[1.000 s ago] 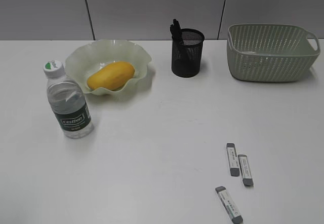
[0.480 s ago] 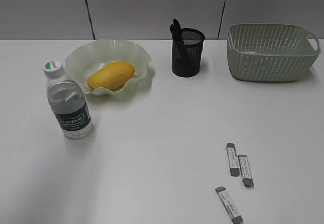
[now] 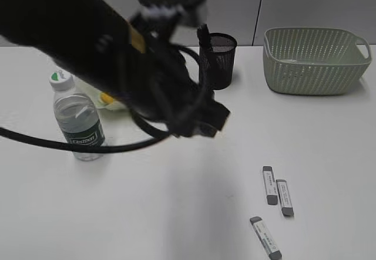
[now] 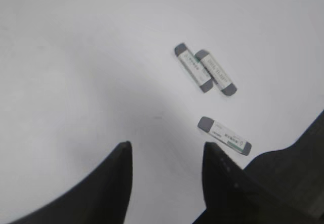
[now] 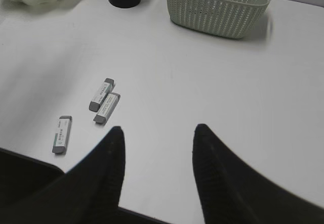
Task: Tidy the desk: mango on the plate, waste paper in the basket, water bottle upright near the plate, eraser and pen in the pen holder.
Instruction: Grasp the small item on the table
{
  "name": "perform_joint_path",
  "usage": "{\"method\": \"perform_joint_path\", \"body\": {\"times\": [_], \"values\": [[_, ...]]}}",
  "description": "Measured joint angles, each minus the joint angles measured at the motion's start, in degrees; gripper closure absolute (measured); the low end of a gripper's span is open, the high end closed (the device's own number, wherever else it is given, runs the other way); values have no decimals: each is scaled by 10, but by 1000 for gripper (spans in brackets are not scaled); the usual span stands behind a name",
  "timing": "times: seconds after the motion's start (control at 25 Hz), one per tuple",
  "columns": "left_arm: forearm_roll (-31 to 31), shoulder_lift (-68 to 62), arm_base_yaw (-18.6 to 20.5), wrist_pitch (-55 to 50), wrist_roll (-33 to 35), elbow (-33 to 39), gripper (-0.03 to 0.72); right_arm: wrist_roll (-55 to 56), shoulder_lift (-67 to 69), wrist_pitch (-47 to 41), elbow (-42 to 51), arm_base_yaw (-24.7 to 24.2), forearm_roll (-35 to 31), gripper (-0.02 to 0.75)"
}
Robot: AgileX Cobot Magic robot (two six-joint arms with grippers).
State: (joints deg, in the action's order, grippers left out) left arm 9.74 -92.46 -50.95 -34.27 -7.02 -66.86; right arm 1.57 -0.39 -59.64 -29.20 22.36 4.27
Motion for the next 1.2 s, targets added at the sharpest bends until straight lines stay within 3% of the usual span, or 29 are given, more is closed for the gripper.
{"method": "perform_joint_path", "body": {"times": [0.28,0.64,1.2], "values": [[65,-162,-12,-20,-27,-50,242,0,0,0,0,0,0,380],[181,-224,-40,20,-55,-82,223,0,0,0,0,0,0,389],[191,-297,-91,62,-215,-84,256,0,0,0,0,0,0,421]]}}
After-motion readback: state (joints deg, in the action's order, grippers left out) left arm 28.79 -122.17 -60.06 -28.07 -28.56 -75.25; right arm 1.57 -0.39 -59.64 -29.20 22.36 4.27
